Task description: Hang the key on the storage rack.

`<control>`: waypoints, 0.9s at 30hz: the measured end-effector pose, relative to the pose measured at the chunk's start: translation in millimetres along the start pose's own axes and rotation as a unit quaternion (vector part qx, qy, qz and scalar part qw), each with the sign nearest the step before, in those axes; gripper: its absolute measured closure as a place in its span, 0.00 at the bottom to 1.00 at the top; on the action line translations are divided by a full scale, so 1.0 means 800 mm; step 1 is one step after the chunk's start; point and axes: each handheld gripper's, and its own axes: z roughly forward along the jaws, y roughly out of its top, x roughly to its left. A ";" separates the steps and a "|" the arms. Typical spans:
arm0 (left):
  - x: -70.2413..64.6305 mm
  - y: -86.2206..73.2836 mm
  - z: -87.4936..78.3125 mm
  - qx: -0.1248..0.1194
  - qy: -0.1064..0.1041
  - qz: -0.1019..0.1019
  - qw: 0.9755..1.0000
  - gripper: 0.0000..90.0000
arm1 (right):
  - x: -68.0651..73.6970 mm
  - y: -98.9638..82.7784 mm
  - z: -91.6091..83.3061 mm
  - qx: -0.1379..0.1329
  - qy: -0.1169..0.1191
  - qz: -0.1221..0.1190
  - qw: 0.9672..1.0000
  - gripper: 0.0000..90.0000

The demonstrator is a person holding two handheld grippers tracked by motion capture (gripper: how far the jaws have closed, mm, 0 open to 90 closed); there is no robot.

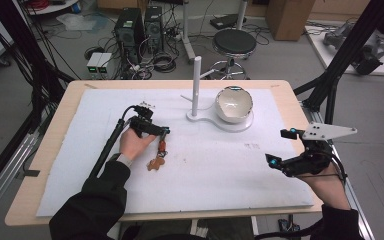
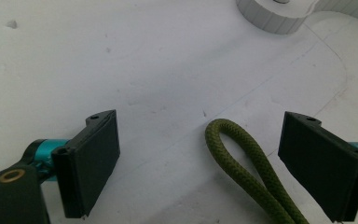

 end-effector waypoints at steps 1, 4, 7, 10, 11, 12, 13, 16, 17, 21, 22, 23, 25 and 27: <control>0.000 0.000 0.000 0.001 0.001 0.002 1.000 0.15 | 0.000 0.000 0.001 0.002 0.001 0.000 1.000 0.03; 0.000 0.000 0.000 0.001 0.003 0.005 1.000 0.16 | 0.000 -0.001 0.002 0.005 0.002 0.001 1.000 0.03; -0.001 0.001 -0.001 0.007 0.013 0.009 1.000 0.21 | 0.000 -0.001 0.004 0.009 0.004 0.000 1.000 0.03; 0.000 0.003 -0.004 0.014 0.011 0.007 1.000 0.33 | 0.001 -0.002 0.007 0.013 0.006 -0.001 1.000 0.03; -0.001 0.004 -0.005 0.012 0.003 0.006 1.000 0.38 | 0.001 -0.002 0.008 0.015 0.006 0.000 1.000 0.03; -0.001 0.004 -0.005 0.012 0.003 0.006 1.000 0.41 | 0.001 -0.002 0.008 0.015 0.006 0.000 1.000 0.03; -0.003 0.004 -0.005 0.011 -0.001 0.008 1.000 0.46 | 0.001 -0.002 0.010 0.017 0.007 -0.002 1.000 0.03; -0.014 0.005 -0.004 0.011 0.013 0.039 0.999 0.58 | 0.001 -0.002 0.010 0.019 0.006 -0.002 1.000 0.03; -0.019 0.005 -0.003 0.010 0.022 0.053 0.998 0.58 | 0.001 -0.002 0.010 0.019 0.006 -0.002 1.000 0.03; -0.024 0.004 -0.001 0.019 0.032 0.059 0.998 0.72 | 0.001 -0.002 0.008 0.017 0.005 -0.003 1.000 0.03; -0.024 0.005 -0.002 0.022 0.036 0.059 0.997 0.83 | 0.000 -0.003 0.008 0.017 0.004 -0.001 1.000 0.03; -0.023 0.005 -0.002 0.023 0.035 0.057 0.997 0.83 | 0.000 -0.003 0.008 0.017 0.004 -0.001 1.000 0.03; -0.022 0.005 -0.002 0.024 0.033 0.050 0.998 0.90 | 0.000 -0.003 0.008 0.019 0.004 0.000 1.000 0.03; -0.023 0.005 -0.002 0.025 0.035 0.053 0.998 0.91 | 0.000 -0.003 0.009 0.019 0.004 -0.001 1.000 0.03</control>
